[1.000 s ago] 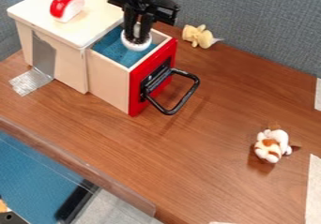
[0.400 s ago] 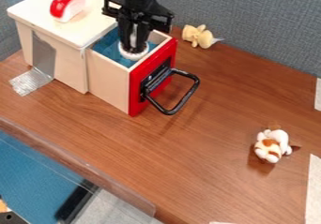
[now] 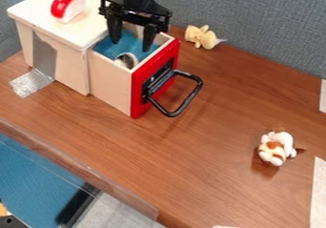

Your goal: Put the object inside the drawer

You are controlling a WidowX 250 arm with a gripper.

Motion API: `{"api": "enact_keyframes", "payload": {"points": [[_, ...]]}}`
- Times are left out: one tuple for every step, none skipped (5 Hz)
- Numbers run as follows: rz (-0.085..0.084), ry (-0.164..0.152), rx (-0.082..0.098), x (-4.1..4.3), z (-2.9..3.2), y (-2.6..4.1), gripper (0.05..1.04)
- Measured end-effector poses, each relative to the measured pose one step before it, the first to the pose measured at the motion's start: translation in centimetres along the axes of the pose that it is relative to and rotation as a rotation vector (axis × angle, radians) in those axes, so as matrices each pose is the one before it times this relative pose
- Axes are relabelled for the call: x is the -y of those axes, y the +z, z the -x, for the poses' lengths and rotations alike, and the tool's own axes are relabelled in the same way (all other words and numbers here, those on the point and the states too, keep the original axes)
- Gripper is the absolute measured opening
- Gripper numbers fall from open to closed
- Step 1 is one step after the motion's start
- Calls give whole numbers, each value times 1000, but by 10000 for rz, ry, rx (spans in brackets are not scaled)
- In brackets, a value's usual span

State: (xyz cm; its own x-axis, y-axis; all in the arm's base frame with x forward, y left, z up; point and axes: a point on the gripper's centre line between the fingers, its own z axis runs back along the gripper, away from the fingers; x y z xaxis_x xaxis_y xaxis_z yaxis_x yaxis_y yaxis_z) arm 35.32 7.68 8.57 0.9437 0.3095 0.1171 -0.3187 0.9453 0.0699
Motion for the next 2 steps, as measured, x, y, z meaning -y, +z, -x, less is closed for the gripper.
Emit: {"api": "enact_keyframes", "payload": {"points": [[122, -55, 320, 40, -67, 1672, 1005], [451, -41, 484, 388, -258, 2677, 1001]]}}
